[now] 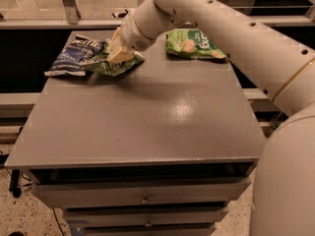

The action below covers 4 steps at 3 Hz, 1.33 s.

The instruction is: Move green jalapeno chip bag near blue chip bag

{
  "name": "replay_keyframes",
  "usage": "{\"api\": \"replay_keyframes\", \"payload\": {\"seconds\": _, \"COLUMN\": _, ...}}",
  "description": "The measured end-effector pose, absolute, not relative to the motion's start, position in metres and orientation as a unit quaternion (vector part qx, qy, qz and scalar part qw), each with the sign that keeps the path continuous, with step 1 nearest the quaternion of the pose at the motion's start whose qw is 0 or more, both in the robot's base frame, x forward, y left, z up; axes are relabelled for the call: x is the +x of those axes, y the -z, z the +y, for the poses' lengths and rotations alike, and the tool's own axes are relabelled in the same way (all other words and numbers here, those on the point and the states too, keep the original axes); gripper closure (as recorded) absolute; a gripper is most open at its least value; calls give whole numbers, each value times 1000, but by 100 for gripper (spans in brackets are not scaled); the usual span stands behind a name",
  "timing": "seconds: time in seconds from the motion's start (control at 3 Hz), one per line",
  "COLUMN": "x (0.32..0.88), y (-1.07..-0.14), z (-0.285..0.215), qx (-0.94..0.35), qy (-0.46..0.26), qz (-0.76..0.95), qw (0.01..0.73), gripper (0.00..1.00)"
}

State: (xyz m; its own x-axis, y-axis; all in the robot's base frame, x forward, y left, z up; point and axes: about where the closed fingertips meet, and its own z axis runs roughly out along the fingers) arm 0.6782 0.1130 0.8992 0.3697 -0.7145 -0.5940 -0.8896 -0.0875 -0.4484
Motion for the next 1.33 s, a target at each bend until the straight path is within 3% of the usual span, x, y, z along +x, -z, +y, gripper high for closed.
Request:
{"api": "replay_keyframes", "payload": {"seconds": 0.33, "x": 673, "y": -907, "z": 118, "qx": -729, "qy": -120, "qz": 540, "qw": 403, "gripper": 13}}
{"api": "replay_keyframes", "payload": {"seconds": 0.67, "x": 664, "y": -916, "z": 125, "qx": -727, "qy": -134, "qz": 528, "qw": 418, "gripper": 0}}
{"api": "replay_keyframes", "payload": {"seconds": 1.33, "x": 619, "y": -936, "z": 75, "qx": -680, "qy": -163, "qz": 539, "qw": 470, "gripper": 0}}
